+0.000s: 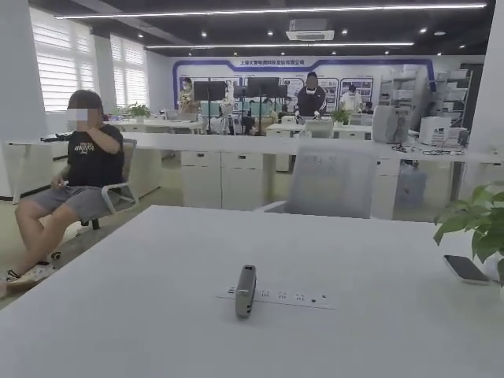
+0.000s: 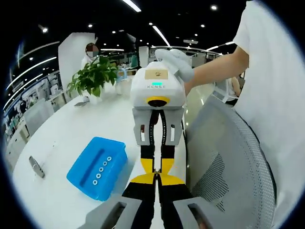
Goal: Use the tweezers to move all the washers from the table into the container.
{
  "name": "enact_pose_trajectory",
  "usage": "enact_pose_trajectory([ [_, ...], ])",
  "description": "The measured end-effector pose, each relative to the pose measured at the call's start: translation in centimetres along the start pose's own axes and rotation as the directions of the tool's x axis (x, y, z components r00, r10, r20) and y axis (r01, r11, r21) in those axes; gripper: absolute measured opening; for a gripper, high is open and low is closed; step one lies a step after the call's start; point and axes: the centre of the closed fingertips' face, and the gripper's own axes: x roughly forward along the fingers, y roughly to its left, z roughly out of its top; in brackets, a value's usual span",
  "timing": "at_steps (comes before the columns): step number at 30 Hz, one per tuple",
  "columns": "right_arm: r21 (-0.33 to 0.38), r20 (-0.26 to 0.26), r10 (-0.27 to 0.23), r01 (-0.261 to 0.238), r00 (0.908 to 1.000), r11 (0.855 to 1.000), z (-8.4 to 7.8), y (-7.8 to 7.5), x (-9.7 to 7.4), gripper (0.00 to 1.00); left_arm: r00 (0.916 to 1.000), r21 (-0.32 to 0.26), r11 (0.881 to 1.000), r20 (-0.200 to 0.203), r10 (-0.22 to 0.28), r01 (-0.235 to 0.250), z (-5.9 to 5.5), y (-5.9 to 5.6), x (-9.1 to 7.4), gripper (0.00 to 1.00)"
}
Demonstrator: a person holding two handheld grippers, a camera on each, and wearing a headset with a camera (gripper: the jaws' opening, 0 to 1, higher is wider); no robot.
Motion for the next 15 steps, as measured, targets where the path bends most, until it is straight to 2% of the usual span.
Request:
enact_pose_trajectory([
  [3, 0.007, -0.019, -0.024, 0.024, 0.9995, 1.0, -0.8, 0.0, 0.4, 0.05, 0.9987, 0.011, 1.0, -0.05, 0.005, -0.004, -1.1, 0.1, 0.6, 0.0],
  [11, 0.042, -0.033, -0.066, 0.068, 0.9972, 0.997, -2.1, 0.1, 1.8, 0.05, 0.9924, 0.006, 1.0, -0.122, -0.012, 0.012, -3.1, 0.2, 1.6, 0.0],
  [14, 0.065, -0.03, -0.078, 0.08, 0.9965, 0.995, -2.5, 0.1, 2.3, 0.05, 0.989, 0.004, 1.0, -0.146, -0.021, 0.022, -3.7, 0.2, 1.9, 0.0],
  [15, 0.082, -0.014, -0.093, 0.094, 0.9956, 0.992, -2.4, 0.0, 2.4, 0.06, 0.9855, 0.004, 1.0, -0.168, -0.023, 0.024, -4.2, 0.2, 1.9, 0.0],
])
